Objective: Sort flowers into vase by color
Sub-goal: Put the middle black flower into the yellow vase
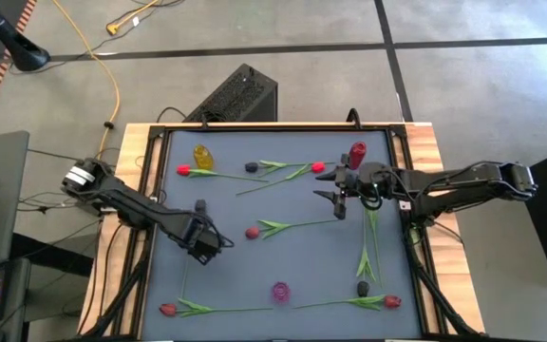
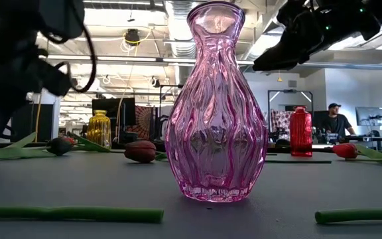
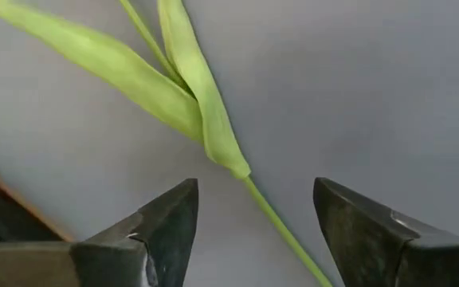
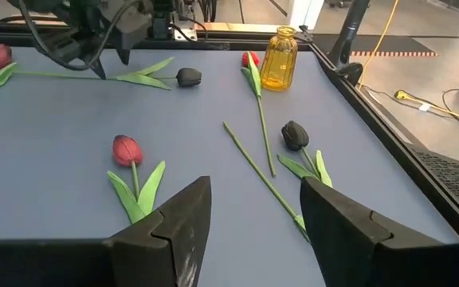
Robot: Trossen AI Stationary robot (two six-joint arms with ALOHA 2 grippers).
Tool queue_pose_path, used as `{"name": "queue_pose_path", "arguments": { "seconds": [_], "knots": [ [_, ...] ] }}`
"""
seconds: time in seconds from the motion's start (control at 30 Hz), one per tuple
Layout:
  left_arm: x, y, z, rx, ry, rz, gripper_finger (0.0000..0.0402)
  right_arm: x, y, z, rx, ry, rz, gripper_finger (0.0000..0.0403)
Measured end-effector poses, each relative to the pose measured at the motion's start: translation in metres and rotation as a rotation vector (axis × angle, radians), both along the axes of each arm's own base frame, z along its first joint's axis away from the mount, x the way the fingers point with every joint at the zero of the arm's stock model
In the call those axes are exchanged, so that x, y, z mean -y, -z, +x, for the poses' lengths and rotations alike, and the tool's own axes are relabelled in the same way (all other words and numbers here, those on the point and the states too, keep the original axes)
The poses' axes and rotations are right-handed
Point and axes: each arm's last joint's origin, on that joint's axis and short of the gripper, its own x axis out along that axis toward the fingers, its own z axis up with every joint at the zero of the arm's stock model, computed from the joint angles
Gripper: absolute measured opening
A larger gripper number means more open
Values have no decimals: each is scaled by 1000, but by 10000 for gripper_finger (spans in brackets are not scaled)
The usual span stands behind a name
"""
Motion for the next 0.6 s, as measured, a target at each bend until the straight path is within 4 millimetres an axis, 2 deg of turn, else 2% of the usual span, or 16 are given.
{"name": "queue_pose_path", "arguments": {
  "seconds": [0.37,0.47,0.6],
  "knots": [
    [-3,21,-7,54,-23,-24,232,0,0,0,-2,0,0,221],
    [-3,24,-8,49,-28,-41,206,0,0,0,0,0,0,221],
    [-2,24,-7,58,-16,-49,140,0,-1,0,6,0,0,221]
  ]
}}
